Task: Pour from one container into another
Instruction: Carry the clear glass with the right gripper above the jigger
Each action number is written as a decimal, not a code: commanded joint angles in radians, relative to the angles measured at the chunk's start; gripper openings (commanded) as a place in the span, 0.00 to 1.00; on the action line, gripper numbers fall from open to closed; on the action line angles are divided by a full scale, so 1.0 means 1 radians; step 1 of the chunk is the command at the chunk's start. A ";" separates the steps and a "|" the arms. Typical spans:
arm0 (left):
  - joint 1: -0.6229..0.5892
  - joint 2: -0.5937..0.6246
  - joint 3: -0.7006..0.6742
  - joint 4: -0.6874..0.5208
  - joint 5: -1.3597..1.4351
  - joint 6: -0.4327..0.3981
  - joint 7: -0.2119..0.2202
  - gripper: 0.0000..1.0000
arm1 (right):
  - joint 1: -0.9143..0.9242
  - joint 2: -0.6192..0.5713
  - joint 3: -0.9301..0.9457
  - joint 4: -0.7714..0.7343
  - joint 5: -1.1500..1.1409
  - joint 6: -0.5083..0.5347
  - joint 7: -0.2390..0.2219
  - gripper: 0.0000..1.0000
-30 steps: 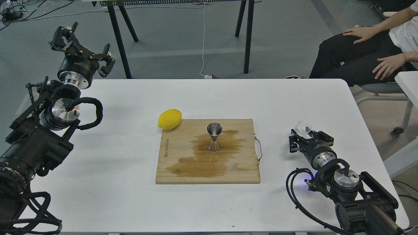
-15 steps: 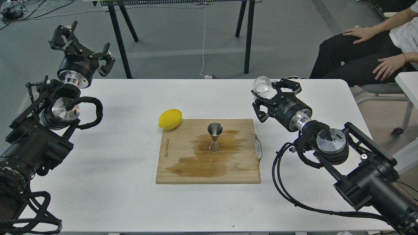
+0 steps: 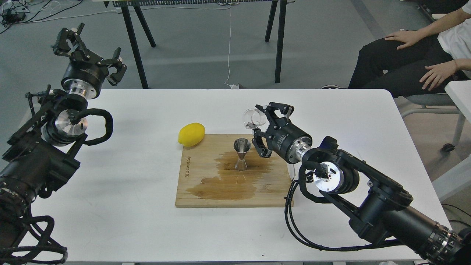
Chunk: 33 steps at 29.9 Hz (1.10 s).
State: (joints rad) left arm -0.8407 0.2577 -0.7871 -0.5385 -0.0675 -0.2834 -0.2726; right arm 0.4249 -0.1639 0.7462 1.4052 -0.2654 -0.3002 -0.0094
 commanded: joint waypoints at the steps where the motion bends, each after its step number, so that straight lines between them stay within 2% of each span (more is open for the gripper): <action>1: 0.002 0.000 0.000 0.000 0.000 0.001 -0.002 1.00 | 0.011 0.012 -0.043 -0.006 -0.118 -0.030 0.003 0.36; 6: 0.002 0.011 0.000 0.000 0.000 0.000 -0.002 1.00 | 0.014 0.009 -0.091 0.001 -0.199 -0.065 0.037 0.36; 16: 0.003 0.018 0.000 -0.001 0.000 0.000 -0.002 1.00 | 0.023 -0.016 -0.094 0.001 -0.258 -0.068 0.040 0.36; 26: 0.003 0.018 0.000 -0.001 0.000 0.000 -0.003 1.00 | 0.017 -0.014 -0.102 -0.017 -0.469 -0.068 0.040 0.36; 33: 0.005 0.018 0.000 -0.001 0.000 0.000 -0.003 1.00 | 0.017 -0.006 -0.140 -0.051 -0.532 -0.080 0.060 0.36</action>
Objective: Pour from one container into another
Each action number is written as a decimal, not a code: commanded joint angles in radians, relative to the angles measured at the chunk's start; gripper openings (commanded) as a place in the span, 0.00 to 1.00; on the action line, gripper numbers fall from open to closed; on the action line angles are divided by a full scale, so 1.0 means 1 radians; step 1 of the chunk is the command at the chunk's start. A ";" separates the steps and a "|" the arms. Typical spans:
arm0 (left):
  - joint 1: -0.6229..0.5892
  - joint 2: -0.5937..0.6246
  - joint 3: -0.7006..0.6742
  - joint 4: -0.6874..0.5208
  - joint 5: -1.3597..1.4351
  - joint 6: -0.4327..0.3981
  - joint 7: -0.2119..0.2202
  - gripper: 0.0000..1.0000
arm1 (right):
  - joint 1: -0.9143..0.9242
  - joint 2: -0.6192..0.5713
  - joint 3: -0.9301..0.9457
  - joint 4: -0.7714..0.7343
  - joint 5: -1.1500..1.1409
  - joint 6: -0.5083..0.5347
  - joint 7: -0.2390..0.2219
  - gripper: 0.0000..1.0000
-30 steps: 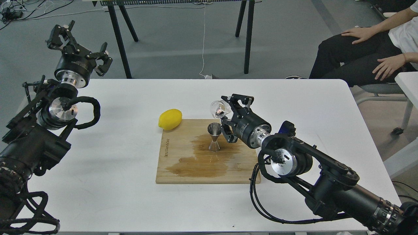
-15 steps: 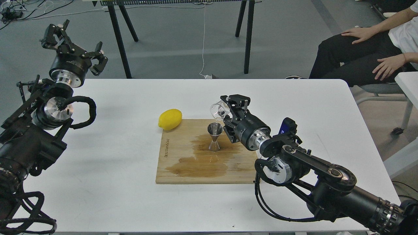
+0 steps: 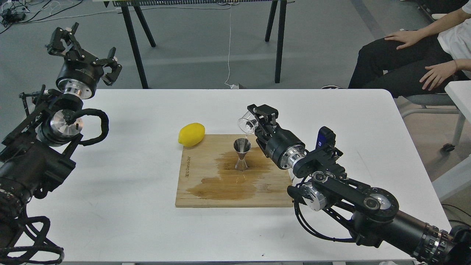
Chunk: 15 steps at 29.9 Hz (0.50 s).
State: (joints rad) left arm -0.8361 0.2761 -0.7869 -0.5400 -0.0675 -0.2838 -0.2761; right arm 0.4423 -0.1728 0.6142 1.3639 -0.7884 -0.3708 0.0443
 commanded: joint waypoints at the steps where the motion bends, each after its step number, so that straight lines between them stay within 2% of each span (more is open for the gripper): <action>1: 0.000 0.000 0.000 0.000 0.000 0.000 -0.002 1.00 | 0.000 0.002 -0.008 -0.009 -0.009 -0.013 0.006 0.36; 15: 0.000 0.002 0.000 0.000 0.000 -0.002 -0.003 1.00 | 0.009 0.004 -0.027 -0.031 -0.063 -0.040 0.019 0.36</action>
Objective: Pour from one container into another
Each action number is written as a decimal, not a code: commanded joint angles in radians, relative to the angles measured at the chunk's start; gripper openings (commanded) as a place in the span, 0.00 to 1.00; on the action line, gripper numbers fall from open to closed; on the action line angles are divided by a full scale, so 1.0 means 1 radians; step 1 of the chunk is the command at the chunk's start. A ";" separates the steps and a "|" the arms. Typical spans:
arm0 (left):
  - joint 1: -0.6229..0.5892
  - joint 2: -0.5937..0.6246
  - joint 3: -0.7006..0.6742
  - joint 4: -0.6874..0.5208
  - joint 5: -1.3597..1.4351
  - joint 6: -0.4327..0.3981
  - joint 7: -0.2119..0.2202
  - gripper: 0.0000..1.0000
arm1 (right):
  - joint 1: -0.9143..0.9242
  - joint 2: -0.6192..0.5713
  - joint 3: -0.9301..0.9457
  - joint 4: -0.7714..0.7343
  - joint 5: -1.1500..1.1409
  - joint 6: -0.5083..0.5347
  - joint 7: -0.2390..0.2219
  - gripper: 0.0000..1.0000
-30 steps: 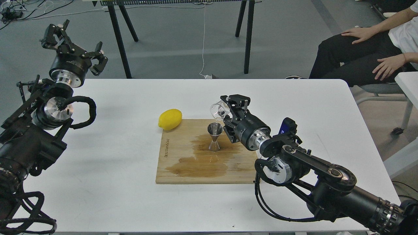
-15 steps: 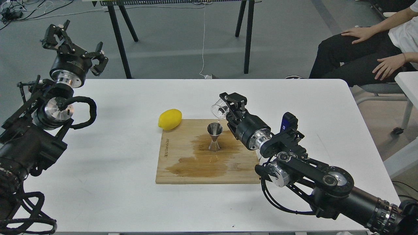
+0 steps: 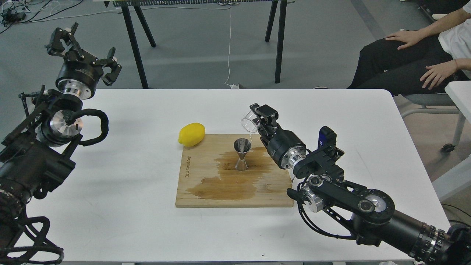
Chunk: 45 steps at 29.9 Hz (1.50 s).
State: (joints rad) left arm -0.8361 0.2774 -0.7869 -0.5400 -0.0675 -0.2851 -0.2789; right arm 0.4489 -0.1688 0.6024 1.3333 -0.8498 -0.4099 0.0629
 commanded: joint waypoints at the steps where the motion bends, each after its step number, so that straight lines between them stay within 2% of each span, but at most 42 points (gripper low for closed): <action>1: 0.000 0.000 0.000 0.000 0.000 0.000 0.000 1.00 | 0.004 0.000 -0.022 -0.002 -0.002 -0.001 0.003 0.36; 20: 0.005 0.000 0.000 0.002 0.000 -0.002 -0.002 1.00 | 0.019 0.003 -0.087 -0.034 -0.120 -0.003 0.049 0.36; 23: 0.005 0.000 0.000 0.002 0.000 -0.002 -0.002 1.00 | 0.017 0.003 -0.093 -0.045 -0.153 -0.006 0.077 0.36; 34: 0.005 0.000 -0.002 0.002 0.000 0.000 -0.002 1.00 | 0.019 0.000 -0.124 -0.054 -0.261 -0.049 0.121 0.36; 38: 0.005 0.000 -0.008 0.002 -0.001 -0.002 -0.002 1.00 | 0.019 0.000 -0.148 -0.068 -0.342 -0.050 0.173 0.36; 41: 0.003 0.000 -0.009 0.002 -0.002 0.000 -0.002 1.00 | 0.020 -0.006 -0.150 -0.068 -0.347 -0.050 0.193 0.36; 43: 0.003 0.000 -0.009 0.002 -0.002 -0.002 -0.002 1.00 | 0.020 -0.008 -0.138 -0.069 -0.333 -0.049 0.187 0.37; 45: 0.003 0.000 -0.008 0.002 -0.002 -0.002 -0.002 1.00 | 0.017 -0.008 -0.096 -0.063 -0.292 -0.043 0.160 0.37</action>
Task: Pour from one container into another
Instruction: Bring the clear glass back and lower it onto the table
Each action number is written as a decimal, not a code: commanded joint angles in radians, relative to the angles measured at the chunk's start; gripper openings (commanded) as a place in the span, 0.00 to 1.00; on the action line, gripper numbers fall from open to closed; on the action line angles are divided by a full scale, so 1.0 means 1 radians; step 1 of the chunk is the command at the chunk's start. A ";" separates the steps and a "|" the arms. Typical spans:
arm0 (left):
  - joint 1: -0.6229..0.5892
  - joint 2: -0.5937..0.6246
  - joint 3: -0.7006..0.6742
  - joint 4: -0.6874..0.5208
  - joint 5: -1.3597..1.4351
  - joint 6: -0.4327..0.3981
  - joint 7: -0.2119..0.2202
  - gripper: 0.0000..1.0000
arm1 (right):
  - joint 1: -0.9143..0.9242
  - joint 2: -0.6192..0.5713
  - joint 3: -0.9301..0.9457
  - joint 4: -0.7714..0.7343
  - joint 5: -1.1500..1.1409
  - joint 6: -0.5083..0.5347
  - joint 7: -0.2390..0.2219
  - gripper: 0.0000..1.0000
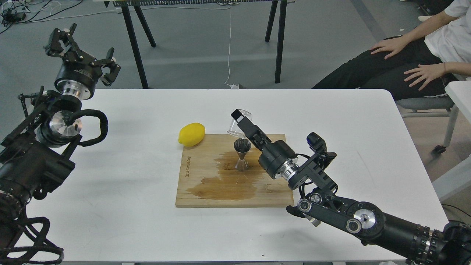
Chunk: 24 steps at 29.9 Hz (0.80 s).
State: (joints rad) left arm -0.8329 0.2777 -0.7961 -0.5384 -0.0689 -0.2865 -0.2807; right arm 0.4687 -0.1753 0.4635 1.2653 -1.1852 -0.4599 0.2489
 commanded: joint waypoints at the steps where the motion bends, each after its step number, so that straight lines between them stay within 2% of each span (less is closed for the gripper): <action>1: 0.000 0.002 0.003 0.000 0.000 0.000 0.000 1.00 | -0.007 0.000 0.064 0.006 0.088 0.010 -0.033 0.37; 8: 0.001 0.006 0.006 -0.002 0.000 0.000 0.000 1.00 | -0.034 -0.035 0.171 0.063 0.339 0.015 -0.043 0.38; 15: -0.002 0.000 0.001 -0.002 0.000 0.001 0.000 1.00 | -0.067 -0.162 0.274 0.105 0.839 0.043 -0.059 0.38; 21: -0.003 -0.003 0.005 -0.005 0.000 0.003 0.000 1.00 | -0.159 -0.230 0.371 0.068 1.159 0.181 -0.062 0.39; 22: -0.003 -0.003 0.005 -0.005 0.000 0.004 0.000 1.00 | -0.188 -0.230 0.401 0.056 1.220 0.211 -0.071 0.39; 24: -0.003 -0.003 0.006 -0.006 0.000 0.010 0.000 1.00 | -0.240 -0.228 0.466 0.023 1.350 0.285 -0.118 0.39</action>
State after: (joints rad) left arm -0.8360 0.2749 -0.7913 -0.5437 -0.0691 -0.2823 -0.2808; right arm 0.2961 -0.3998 0.8503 1.3264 0.0022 -0.2656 0.1769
